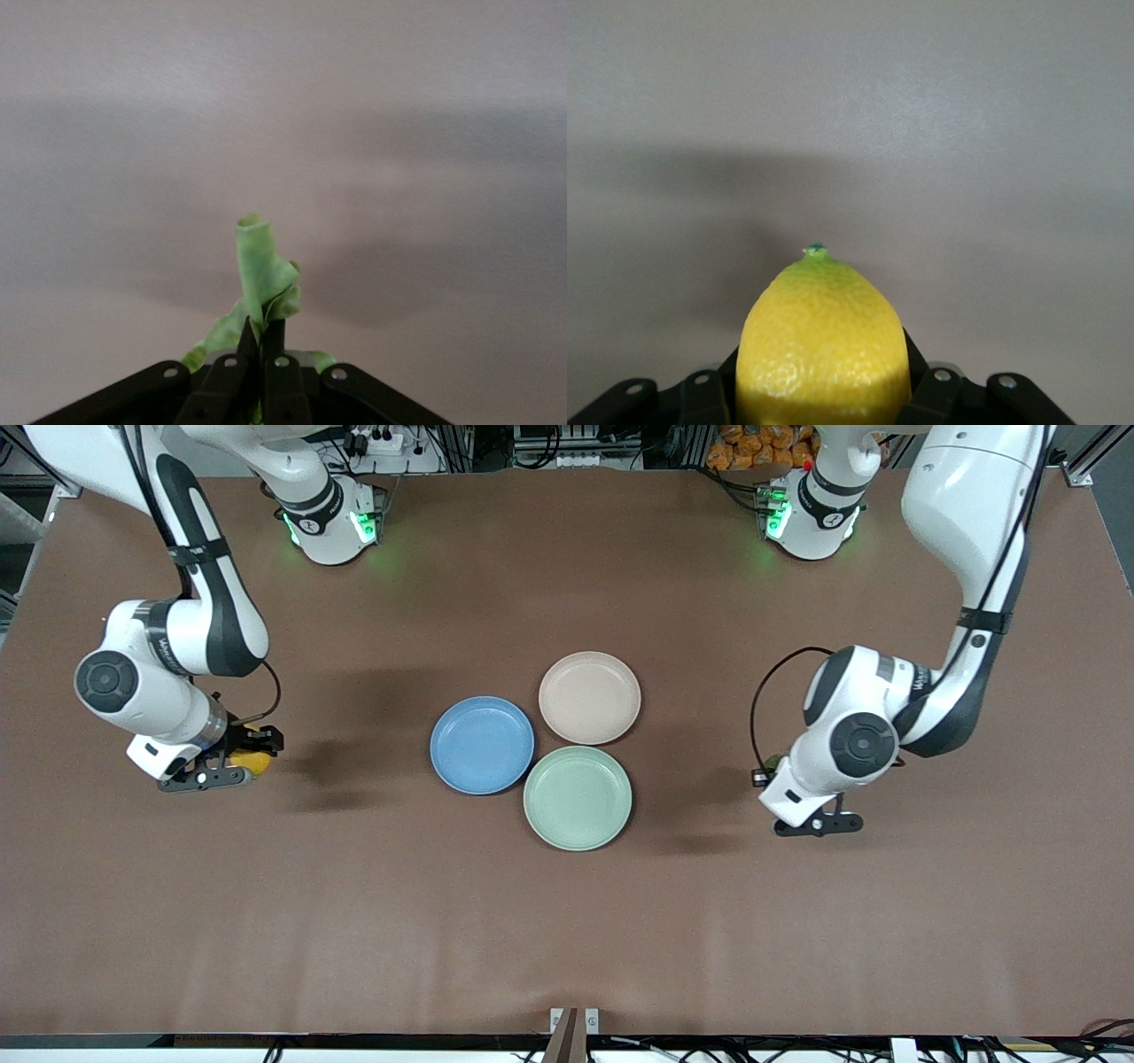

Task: Pick lemon and lettuce from blue and beige plates
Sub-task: 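Lower the lemon beside the plates while the left gripper sets down the lettuce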

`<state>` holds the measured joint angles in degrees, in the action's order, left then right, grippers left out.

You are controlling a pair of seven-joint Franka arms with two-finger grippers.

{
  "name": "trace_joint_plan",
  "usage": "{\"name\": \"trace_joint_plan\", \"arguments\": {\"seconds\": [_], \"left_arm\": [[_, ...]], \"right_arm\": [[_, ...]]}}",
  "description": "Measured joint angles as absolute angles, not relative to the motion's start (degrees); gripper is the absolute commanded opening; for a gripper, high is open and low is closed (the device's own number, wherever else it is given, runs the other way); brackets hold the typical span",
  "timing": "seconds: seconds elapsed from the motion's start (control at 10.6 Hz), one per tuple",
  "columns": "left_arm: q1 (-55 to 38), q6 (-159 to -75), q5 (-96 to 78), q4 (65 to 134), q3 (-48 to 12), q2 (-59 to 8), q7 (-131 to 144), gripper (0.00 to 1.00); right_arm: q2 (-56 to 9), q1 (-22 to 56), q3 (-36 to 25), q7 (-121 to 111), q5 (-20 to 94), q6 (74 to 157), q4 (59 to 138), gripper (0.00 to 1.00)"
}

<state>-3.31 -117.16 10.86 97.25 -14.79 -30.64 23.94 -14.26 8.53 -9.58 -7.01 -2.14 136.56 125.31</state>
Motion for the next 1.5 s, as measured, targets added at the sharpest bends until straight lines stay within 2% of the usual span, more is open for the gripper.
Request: {"name": "trace_joint_plan", "arguments": {"seconds": [0.09, 0.19, 0.28, 0.38, 0.66, 0.94, 1.03, 1.13, 1.5], "left_arm": [[-1.82, -117.18, 11.61, 97.24, -14.80, -30.78, 21.84, 0.00], [-0.71, -117.19, 12.85, 97.23, -14.82, -31.14, 20.69, 0.12], [-0.24, -117.25, 13.76, 97.23, -14.85, -31.62, 20.30, 0.69], [-0.11, -117.38, 15.13, 97.22, -14.87, -32.18, 20.28, 1.00], [-0.12, -117.91, 18.31, 97.19, -15.00, -33.30, 20.28, 1.00], [-0.10, -117.93, 18.37, 96.62, -15.16, -33.30, 20.28, 1.00], [-0.14, -117.95, 18.37, 96.21, -15.57, -33.27, 20.28, 1.00], [-0.25, -117.95, 18.37, 95.89, -16.22, -33.23, 20.53, 1.00], [-0.32, -117.93, 18.22, 95.26, -20.58, -32.49, 26.16, 1.00]], "right_arm": [[-14.75, 8.55, -9.53, -7.01, -1.43, 140.86, 127.76, 0.27], [-15.64, 8.59, -9.40, -7.07, -0.59, 144.46, 129.66, 0.27], [-16.63, 8.66, -9.24, -7.07, -0.22, 146.59, 130.58, 0.27], [-17.74, 8.73, -9.08, -7.07, -0.12, 148.37, 130.96, 0.27], [-20.34, 8.79, -8.79, -7.07, -0.03, 151.70, 131.20, 0.30], [-21.98, 8.81, -8.66, -6.98, 1.13, 153.49, 131.31, 0.82], [-22.28, 8.83, -8.54, -7.00, 2.68, 153.61, 131.31, 0.96], [-22.39, 8.90, -8.27, -7.00, 3.79, 153.63, 131.31, 1.00], [-22.34, 9.00, -7.94, -6.99, 4.39, 153.33, 130.95, 1.00]]}}
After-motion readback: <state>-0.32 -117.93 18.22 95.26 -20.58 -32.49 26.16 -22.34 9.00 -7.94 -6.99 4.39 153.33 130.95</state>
